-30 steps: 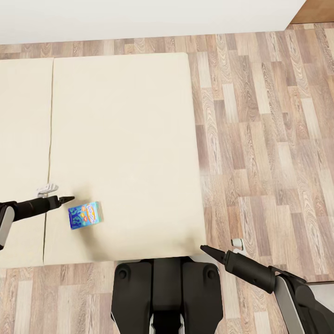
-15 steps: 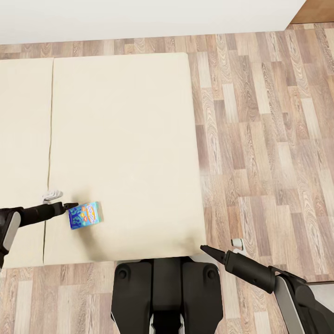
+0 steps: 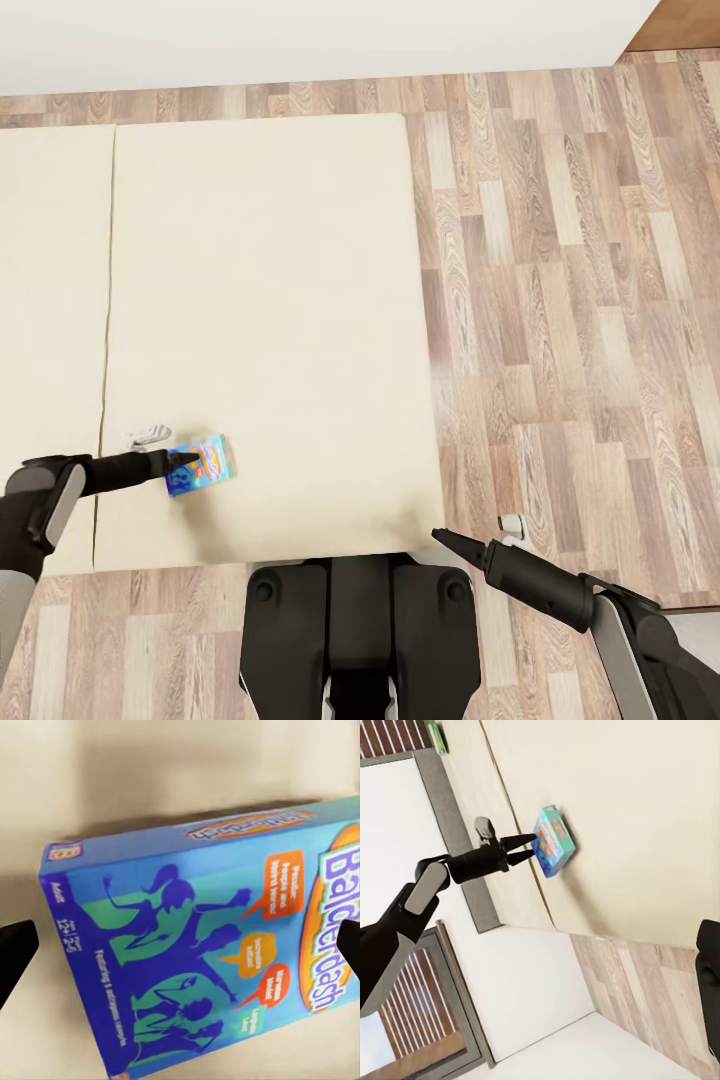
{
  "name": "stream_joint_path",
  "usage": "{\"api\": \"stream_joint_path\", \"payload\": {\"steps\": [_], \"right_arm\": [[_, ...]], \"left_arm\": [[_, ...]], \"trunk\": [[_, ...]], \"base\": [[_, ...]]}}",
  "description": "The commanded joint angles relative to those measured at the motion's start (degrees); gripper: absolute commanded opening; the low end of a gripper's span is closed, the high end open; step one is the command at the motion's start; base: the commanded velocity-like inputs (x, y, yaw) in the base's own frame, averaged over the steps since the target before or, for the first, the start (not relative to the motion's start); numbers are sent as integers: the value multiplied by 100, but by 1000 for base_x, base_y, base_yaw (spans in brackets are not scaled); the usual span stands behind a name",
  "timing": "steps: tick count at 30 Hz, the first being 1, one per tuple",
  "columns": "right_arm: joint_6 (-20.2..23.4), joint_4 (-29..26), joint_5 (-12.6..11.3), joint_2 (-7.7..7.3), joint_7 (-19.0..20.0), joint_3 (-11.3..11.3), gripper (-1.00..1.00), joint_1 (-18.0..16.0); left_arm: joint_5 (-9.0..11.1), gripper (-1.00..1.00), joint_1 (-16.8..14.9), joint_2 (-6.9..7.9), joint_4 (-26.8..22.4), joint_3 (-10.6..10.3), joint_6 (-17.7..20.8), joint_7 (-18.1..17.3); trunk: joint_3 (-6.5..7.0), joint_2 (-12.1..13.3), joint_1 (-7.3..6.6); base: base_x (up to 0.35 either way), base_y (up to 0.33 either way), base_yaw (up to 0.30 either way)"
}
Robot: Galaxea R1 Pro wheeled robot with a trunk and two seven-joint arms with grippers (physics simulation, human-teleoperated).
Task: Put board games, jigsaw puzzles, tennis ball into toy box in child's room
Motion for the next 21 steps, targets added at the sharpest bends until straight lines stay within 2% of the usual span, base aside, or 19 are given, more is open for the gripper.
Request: {"api": "stream_joint_path", "payload": {"steps": [1, 13, 21], "right_arm": [[27, -1, -6, -1, 13, -3, 100, -1], [27, -1, -6, -1, 14, -3, 100, -1], [27, -1, -6, -3, 14, -3, 100, -1]], "left_arm": [[38, 100, -1, -6, 2, -9, 42, 2], [50, 100, 16, -76, 8, -53, 29, -5], [53, 100, 30, -118, -27, -54, -89, -32]], "trunk": [[-5, -9, 3], [-5, -9, 3], [-5, -9, 3]], "base": [[0, 0, 0], [0, 0, 0], [0, -129, 0]]}}
